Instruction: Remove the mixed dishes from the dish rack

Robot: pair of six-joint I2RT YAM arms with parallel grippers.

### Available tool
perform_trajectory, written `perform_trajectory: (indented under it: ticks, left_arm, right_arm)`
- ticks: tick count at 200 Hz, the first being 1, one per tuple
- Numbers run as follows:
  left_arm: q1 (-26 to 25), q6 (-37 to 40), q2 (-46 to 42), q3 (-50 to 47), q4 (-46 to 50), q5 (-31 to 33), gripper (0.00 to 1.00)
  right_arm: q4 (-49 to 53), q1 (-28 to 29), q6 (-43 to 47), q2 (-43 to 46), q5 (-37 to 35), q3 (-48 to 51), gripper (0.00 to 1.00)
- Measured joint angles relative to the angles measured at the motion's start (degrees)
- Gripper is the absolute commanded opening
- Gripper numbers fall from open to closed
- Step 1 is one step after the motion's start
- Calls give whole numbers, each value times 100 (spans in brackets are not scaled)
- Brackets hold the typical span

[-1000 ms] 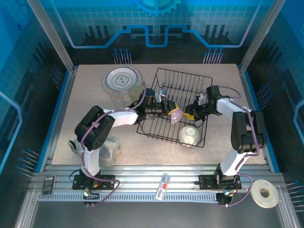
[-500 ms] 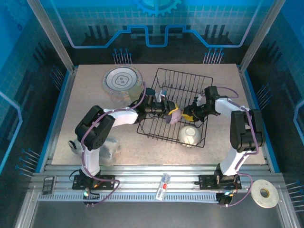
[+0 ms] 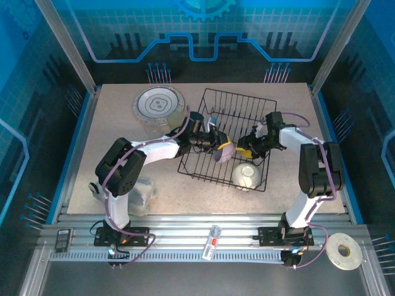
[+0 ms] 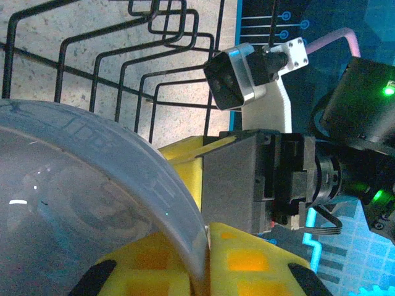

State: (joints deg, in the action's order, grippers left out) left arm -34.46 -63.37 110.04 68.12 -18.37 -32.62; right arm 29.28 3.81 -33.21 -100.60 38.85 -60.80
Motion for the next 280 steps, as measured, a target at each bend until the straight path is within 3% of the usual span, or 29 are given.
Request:
perform_trajectory:
  ticks: [178, 232, 280]
  left_arm:
    - [-11, 380, -1014, 9, 1021, 173, 0]
    - [-11, 1222, -1320, 863, 2649, 595, 0]
    - [2, 2155, -1869, 1694, 4572, 1565, 0]
  right_arm:
    - [186, 0, -46, 142, -26, 11, 51]
    - [332, 0, -48, 166, -72, -59, 52]
    - [415, -2, -114, 531, -101, -83, 53]
